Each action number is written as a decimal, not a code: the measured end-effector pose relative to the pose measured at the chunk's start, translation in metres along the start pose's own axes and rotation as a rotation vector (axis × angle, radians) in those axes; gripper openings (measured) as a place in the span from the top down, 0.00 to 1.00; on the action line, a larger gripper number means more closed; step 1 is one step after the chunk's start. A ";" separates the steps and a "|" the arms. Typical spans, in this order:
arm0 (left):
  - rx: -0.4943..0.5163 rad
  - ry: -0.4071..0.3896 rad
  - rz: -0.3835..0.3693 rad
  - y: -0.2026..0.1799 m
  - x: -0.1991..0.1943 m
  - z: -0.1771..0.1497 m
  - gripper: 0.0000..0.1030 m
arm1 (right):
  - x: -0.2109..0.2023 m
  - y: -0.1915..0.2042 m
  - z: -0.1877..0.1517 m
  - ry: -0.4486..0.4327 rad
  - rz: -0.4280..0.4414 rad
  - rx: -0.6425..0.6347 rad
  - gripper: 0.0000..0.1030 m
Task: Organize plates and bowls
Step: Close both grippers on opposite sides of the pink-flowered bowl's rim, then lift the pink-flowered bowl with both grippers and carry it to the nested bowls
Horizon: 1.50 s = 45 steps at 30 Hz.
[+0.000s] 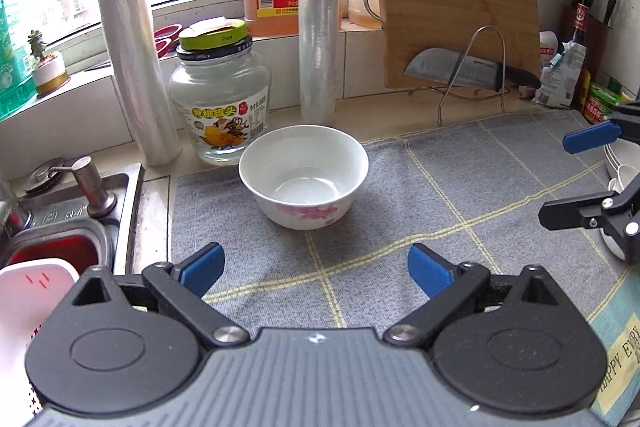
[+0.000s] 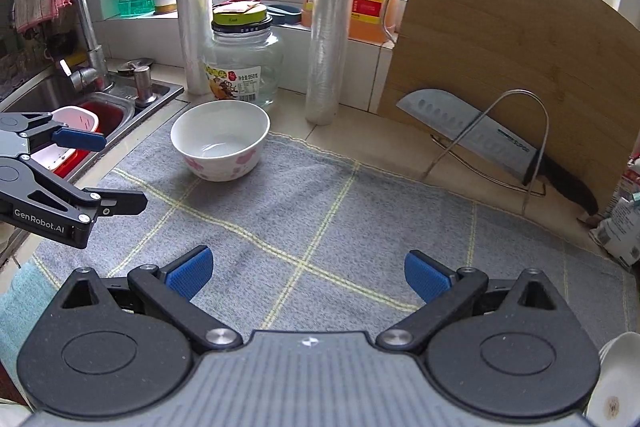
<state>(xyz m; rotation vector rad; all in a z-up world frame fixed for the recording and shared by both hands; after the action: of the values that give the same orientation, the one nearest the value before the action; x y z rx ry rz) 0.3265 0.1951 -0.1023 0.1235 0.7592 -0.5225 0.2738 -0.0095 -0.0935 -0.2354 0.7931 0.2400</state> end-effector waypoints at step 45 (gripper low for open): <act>0.545 0.191 -0.360 0.037 0.090 0.026 0.10 | 0.138 0.089 0.079 0.061 0.363 -0.613 0.08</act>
<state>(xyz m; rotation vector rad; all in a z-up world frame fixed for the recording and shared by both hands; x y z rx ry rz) 0.4154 0.1826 -0.1483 0.5558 0.8137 -1.0670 0.3934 0.1156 -0.1504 -0.6790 0.8035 0.8245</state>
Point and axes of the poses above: each gripper's, at about its wrist camera, not at the fingertips, and x roughly the way its jaws point, y to its left, z to its top, the point moved 8 cm from there along x, roughly the way its jaws point, and after that the axes turned 8 degrees about -z, right-handed, at the moved point
